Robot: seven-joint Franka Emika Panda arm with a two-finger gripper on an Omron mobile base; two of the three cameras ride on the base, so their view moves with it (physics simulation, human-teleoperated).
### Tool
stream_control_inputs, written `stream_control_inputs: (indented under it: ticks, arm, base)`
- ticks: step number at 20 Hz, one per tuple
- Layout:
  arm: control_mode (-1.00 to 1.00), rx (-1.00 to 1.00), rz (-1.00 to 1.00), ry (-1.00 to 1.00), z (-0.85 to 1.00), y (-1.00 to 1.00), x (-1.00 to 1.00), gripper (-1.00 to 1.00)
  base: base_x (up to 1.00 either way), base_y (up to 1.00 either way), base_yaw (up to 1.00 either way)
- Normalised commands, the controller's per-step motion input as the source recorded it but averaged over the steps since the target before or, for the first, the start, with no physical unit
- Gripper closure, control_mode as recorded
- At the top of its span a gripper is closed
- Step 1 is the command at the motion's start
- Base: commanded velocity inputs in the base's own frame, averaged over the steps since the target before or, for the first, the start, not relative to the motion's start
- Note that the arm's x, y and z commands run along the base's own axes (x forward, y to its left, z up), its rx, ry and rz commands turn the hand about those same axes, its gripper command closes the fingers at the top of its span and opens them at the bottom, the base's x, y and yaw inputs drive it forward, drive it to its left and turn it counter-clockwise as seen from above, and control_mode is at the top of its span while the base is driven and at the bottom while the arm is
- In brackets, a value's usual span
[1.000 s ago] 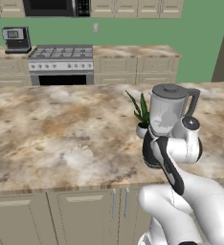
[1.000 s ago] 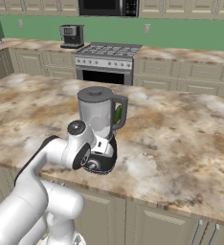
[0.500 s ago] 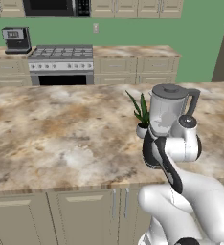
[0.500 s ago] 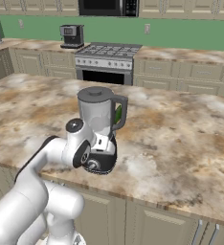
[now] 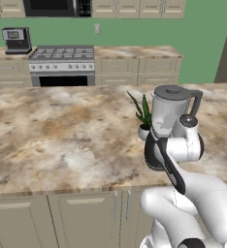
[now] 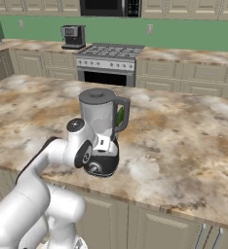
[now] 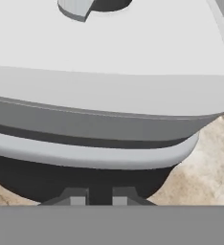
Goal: Grab the onion and garlic from the fridge, place them in the blender, close the lid, and turn on the blender to create a marinade.
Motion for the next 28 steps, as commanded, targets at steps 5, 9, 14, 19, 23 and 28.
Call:
stream_control_inputs:
  ticks: [5, 9, 14, 19, 23, 28]
  arm:
    - [-1.0, -0.01, 0.0, -0.2, -0.66, 0.0, 0.16, 1.0]
    - [-1.0, 0.0, 0.0, -0.22, -0.46, 0.0, 0.47, 1.0]
    - [-1.0, 0.0, 0.0, -0.13, -0.28, 0.03, 0.45, 1.0]
    - [-1.0, 0.02, 0.0, 0.0, -0.04, 0.18, 0.02, 1.0]
    - [-1.0, 0.0, 0.0, 0.0, -0.08, 0.16, 0.0, 1.0]
    - [-1.0, 0.0, -0.01, -0.01, 0.0, 0.0, -0.03, 1.0]
  base:
    - [0.0, 0.0, 0.0]
    - [0.0, 0.0, 0.0]
    - [0.0, 0.0, 0.0]
    - [0.0, 0.0, 0.0]
    - [0.0, 0.0, 0.0]
    - [0.0, 0.0, 0.0]
